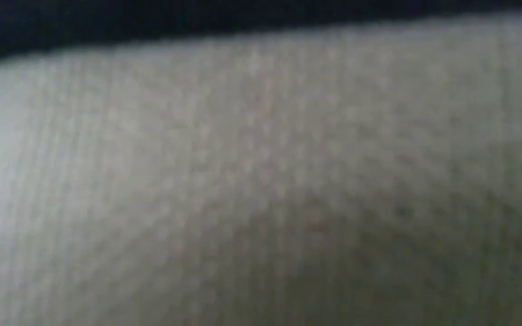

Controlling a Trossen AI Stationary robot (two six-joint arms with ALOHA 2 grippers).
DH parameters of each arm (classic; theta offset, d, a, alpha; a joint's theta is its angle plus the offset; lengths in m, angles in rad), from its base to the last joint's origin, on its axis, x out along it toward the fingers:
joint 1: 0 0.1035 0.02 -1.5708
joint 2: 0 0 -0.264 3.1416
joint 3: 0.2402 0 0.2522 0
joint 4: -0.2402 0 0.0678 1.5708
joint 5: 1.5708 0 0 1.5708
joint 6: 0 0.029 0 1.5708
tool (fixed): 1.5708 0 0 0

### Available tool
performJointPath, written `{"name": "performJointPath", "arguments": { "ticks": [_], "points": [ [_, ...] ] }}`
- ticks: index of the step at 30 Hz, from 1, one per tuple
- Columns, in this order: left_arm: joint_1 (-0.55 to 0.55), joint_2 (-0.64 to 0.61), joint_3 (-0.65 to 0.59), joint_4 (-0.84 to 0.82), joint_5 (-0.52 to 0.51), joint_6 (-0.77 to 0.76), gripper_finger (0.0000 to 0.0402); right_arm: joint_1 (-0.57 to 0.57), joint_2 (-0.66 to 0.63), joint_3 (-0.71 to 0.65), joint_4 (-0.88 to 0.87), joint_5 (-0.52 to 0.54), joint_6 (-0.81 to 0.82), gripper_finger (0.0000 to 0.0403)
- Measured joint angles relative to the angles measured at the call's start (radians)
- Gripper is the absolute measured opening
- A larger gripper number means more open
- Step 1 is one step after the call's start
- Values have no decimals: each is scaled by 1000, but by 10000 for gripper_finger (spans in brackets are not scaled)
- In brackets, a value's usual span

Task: Sort clothes
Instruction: Put the black shirt into the blue laundry bin

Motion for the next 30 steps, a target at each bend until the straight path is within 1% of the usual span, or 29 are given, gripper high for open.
{"name": "performJointPath", "arguments": {
  "ticks": [3,7,12,15,17,19,22,25,30],
  "points": [
    [-3,21,88,3,-29,66,2,0,-12,0,-54,24,-29,9],
    [-3,61,202,11,-34,167,1,0,-7,0,-104,28,-42,9],
    [-3,123,358,21,-51,242,1,0,11,-1,-148,51,-44,9],
    [-4,103,320,114,-59,298,1,0,20,-3,-156,52,-44,12],
    [-3,99,316,129,-65,305,1,0,21,-4,-163,52,-41,14],
    [-4,96,316,129,-95,307,0,0,26,-4,-167,53,-34,16],
    [-3,95,321,136,-114,306,0,0,26,-5,-201,57,-53,28],
    [-3,98,329,157,-132,315,0,2,26,-5,-263,83,-71,52],
    [-4,95,347,228,-140,385,0,10,28,-7,-421,137,-104,114]
  ]
}}
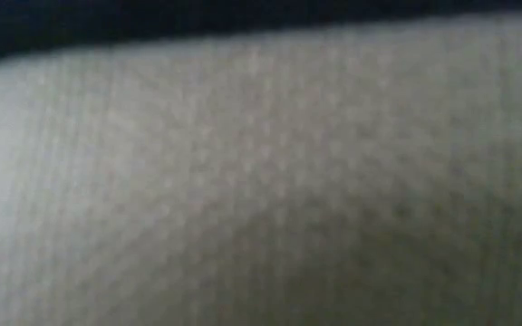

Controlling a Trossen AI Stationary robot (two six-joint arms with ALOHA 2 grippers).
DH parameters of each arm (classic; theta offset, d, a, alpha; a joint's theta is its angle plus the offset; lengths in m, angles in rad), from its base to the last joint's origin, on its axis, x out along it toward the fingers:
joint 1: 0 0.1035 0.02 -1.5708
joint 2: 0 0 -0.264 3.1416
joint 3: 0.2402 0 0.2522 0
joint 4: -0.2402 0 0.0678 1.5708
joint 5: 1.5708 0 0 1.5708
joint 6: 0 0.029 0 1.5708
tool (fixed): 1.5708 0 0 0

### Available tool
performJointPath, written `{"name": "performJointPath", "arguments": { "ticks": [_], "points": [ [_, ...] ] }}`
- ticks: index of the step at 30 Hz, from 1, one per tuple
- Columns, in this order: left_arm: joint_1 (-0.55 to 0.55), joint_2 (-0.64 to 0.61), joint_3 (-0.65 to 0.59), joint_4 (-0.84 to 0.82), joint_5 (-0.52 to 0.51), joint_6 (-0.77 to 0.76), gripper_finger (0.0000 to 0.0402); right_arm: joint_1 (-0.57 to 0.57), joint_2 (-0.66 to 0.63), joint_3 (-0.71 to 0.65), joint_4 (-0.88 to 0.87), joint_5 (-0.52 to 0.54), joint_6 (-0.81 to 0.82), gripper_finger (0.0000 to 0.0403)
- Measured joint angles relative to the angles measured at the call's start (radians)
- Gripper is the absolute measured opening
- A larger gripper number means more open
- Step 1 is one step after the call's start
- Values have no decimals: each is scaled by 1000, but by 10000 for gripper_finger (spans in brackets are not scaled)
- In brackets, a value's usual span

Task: Sort clothes
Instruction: Put the black shirt into the blue laundry bin

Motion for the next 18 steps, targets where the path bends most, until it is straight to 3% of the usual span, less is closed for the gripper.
{"name": "performJointPath", "arguments": {
  "ticks": [8,18],
  "points": [
    [0,-5,11,143,-24,145,0,10,-22,0,-149,81,1,213],
    [0,-2,11,282,-23,253,0,17,-22,1,71,98,63,296]
  ]
}}
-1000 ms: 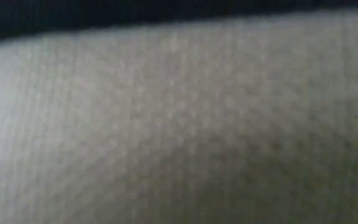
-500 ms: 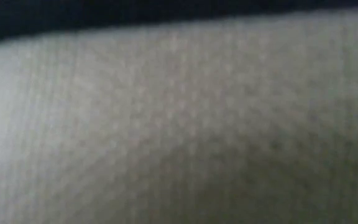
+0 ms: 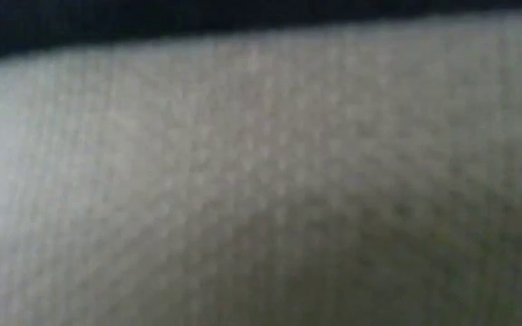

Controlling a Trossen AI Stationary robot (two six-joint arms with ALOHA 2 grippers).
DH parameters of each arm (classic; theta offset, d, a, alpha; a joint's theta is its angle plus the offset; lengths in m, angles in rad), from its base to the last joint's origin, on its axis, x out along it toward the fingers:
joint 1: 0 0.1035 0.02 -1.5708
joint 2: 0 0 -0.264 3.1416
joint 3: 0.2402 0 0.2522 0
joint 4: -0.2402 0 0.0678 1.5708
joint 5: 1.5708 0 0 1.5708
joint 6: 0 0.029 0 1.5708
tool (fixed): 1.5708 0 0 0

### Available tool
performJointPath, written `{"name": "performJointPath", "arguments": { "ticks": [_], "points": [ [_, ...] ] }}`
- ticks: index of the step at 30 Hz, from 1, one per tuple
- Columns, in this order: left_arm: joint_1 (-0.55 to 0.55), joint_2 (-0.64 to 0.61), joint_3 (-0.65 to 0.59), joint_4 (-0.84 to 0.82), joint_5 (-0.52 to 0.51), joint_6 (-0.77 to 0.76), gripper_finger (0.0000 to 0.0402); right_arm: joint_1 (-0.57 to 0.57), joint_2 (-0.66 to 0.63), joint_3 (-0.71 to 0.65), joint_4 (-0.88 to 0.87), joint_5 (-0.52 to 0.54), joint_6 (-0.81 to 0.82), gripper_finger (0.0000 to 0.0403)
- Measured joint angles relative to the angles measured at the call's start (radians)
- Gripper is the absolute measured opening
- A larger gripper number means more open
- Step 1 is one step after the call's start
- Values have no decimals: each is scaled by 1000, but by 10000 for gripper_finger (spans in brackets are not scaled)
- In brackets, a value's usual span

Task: Sort clothes
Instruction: Put the black shirt into the blue laundry bin

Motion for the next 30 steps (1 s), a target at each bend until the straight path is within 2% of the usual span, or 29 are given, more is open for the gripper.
{"name": "performJointPath", "arguments": {
  "ticks": [4,9,12,18,25,28,30],
  "points": [
    [0,12,0,4,7,-4,0,-1,25,0,71,-8,29,328],
    [0,47,-1,31,8,5,0,2,67,0,161,-125,75,356],
    [0,74,-2,104,11,42,0,8,82,-1,225,-168,76,360],
    [9,115,-2,171,35,84,0,29,96,-1,327,-239,70,361],
    [36,166,-2,175,62,37,0,47,101,-1,342,-239,70,360],
    [40,179,-2,172,63,37,0,52,103,-1,334,-239,90,342],
    [41,181,-2,171,59,37,0,52,103,-1,334,-239,104,313]
  ]
}}
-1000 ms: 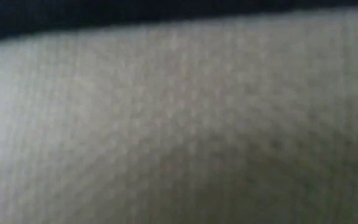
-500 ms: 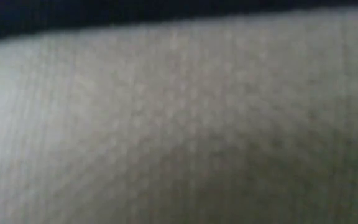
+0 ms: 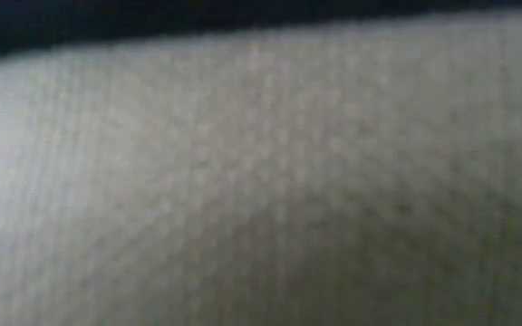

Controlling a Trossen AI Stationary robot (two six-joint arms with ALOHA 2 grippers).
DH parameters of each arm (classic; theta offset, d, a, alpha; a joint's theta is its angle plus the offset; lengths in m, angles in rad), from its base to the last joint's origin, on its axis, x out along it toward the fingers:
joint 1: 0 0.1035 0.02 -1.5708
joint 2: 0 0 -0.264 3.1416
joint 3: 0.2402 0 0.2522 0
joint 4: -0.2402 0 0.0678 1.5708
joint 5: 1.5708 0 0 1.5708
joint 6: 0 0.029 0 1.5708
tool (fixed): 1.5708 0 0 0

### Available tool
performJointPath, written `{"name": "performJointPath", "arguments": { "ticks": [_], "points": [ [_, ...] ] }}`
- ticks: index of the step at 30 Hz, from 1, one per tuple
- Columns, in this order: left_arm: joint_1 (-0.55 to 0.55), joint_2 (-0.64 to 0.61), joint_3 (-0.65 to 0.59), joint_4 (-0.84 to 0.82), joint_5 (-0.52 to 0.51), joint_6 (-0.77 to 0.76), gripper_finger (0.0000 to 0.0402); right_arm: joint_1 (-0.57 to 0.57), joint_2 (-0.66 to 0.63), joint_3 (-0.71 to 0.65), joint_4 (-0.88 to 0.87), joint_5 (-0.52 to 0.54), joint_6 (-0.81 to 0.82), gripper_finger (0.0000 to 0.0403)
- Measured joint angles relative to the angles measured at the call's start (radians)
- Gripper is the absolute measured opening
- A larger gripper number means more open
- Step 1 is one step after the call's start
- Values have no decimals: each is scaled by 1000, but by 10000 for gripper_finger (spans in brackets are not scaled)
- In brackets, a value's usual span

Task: Sort clothes
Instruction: Put the black shirt into the blue laundry bin

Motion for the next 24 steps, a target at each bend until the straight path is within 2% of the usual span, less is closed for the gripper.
{"name": "performJointPath", "arguments": {
  "ticks": [3,9,10,17,24],
  "points": [
    [0,-1,0,1,-41,-34,5,0,0,0,0,0,10,245],
    [0,-20,0,-81,-82,-131,55,0,-9,7,-7,-5,-4,48],
    [0,-25,0,-99,-86,-144,66,0,-14,7,-12,-10,-19,31],
    [0,-68,0,-292,-87,-238,118,0,-62,9,-31,-17,-40,13],
    [0,-120,0,-481,-86,-310,130,0,-125,10,-62,9,-62,11]
  ]
}}
